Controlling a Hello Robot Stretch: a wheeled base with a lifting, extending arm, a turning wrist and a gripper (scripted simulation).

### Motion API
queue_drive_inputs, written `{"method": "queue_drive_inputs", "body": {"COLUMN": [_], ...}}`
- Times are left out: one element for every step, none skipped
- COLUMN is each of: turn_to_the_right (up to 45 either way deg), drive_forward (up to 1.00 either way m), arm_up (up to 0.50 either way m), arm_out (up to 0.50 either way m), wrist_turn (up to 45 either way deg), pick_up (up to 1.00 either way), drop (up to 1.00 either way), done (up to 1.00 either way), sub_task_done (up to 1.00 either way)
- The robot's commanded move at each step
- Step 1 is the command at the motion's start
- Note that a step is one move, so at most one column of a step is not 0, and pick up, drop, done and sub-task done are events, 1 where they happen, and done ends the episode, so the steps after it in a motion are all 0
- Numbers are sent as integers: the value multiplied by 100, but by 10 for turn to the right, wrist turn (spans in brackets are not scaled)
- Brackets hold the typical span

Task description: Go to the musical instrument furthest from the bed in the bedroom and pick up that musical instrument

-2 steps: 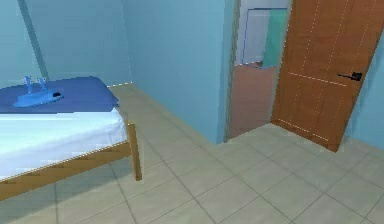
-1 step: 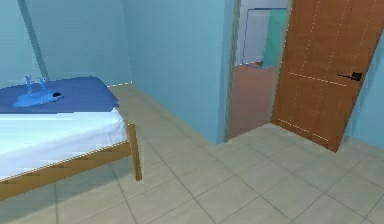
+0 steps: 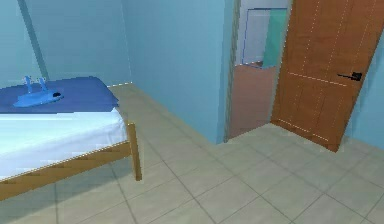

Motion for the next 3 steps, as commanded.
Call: {"method": "queue_drive_inputs", "body": {"turn_to_the_right": [0,0,0], "drive_forward": [0,0,0], "arm_up": [0,0,0], "arm_out": [0,0,0], "wrist_turn": [450,450,450], "pick_up": [0,0,0], "drop": [0,0,0], "done": [0,0,0], "sub_task_done": [0,0,0]}}
